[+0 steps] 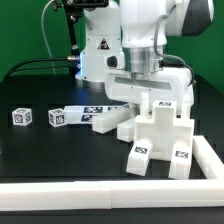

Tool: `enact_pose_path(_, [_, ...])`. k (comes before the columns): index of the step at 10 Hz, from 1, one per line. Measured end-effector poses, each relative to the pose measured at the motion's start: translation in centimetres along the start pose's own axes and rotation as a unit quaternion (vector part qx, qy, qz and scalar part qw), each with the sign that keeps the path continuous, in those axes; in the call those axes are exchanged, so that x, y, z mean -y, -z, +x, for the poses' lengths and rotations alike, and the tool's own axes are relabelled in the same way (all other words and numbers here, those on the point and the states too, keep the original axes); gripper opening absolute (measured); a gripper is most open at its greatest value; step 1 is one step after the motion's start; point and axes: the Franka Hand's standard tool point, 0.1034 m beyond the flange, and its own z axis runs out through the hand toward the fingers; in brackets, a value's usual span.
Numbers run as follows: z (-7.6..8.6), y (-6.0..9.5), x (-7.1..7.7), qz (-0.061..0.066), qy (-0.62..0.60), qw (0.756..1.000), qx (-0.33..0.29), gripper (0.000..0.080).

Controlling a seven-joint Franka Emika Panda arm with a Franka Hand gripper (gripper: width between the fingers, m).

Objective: Assemble chair

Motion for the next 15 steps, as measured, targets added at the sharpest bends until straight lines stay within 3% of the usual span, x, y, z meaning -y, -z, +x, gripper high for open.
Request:
enact_pose_path(2, [2.4,3.1,-1.2,0.016,0.017,1.0,0.018,0.0281])
enact_pose_path(3, [3.8,4.0,-1.2,0.021,0.032,0.999,0.027,0.0281])
enact_pose_path(4, [4.9,4.8,-0.2,0.02,0.056,0.998,0.025,0.0281])
enact_pose_path(5, [4.5,4.9,0.6,0.024,0.052,0.998,0.011,0.0281])
enact_pose_path(8, [4.9,4.6,-0.1,0.019,0.096,0.995,0.021,0.0282])
enact_pose_path(9, [7.7,5.0,-0.9,0.02,0.132,0.99,0.034,0.0282])
enact_pose_path(11, [13.1,6.6,0.0,0.023,0.188,0.981,0.038,0.0282])
enact_pose_path(12, [14.4,6.5,0.4,0.025,0.209,0.977,0.031,0.0282])
enact_pose_path(15, [14.6,6.4,0.6,0.025,0.214,0.976,0.031,0.0282])
